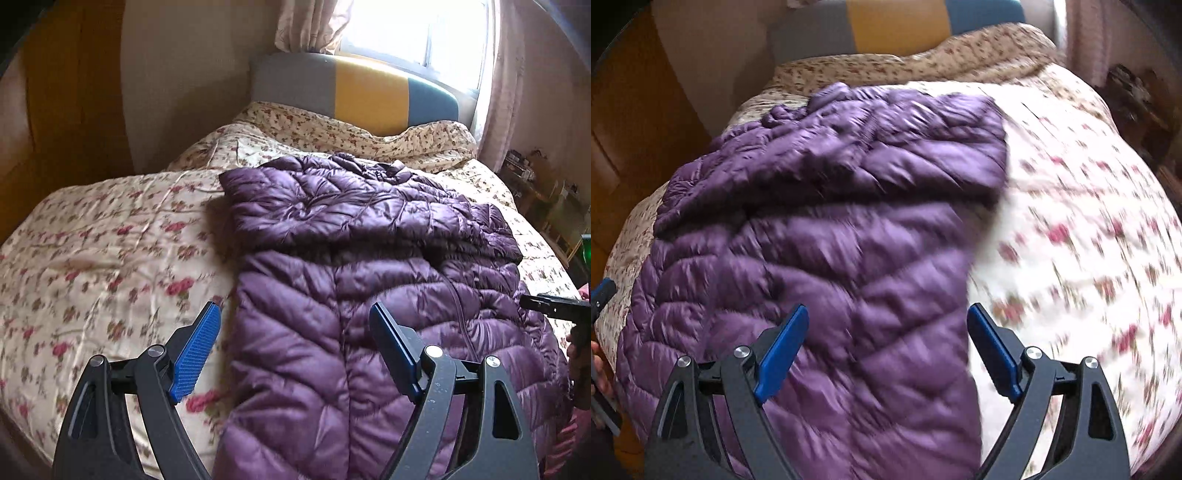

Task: Fold large clothes

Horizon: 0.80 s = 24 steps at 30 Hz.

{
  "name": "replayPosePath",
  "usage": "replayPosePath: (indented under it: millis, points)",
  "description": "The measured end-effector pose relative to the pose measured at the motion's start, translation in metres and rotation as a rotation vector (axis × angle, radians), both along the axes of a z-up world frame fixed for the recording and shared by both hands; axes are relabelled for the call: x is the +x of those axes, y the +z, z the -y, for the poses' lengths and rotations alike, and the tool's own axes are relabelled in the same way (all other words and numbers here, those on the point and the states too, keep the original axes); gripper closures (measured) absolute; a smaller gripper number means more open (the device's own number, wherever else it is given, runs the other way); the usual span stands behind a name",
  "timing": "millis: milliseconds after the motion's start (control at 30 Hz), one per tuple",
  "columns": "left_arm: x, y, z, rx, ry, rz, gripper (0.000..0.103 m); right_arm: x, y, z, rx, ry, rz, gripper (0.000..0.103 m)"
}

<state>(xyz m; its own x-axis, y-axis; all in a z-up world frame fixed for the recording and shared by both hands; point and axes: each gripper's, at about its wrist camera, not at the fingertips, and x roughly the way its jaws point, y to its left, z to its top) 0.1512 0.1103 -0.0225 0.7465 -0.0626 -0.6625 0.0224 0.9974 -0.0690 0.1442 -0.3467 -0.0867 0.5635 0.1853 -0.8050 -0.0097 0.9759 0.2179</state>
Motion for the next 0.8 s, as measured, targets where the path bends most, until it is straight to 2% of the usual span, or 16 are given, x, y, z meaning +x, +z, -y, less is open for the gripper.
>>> replayPosePath:
  millis: [200, 367, 533, 667, 800]
  points:
    - [-0.016, -0.007, -0.005, -0.012, 0.005, -0.017, 0.021, -0.027, -0.007, 0.011, -0.006, -0.026, -0.015, 0.016]
    - [-0.036, -0.023, -0.016, -0.052, -0.009, -0.067, 0.021, -0.052, -0.005, 0.031, -0.001, -0.039, -0.033, 0.015]
    - [-0.06, -0.043, -0.036, -0.172, -0.02, -0.141, 0.021, -0.086, -0.011, 0.051, 0.066, -0.024, -0.075, 0.015]
    - [-0.082, -0.057, -0.048, -0.283, -0.01, -0.183, 0.027, -0.111, -0.017, 0.055, 0.147, 0.004, -0.108, 0.015]
    - [-0.102, -0.064, -0.052, -0.35, -0.016, -0.191, 0.027, -0.133, -0.02, 0.046, 0.18, 0.066, -0.117, 0.023]
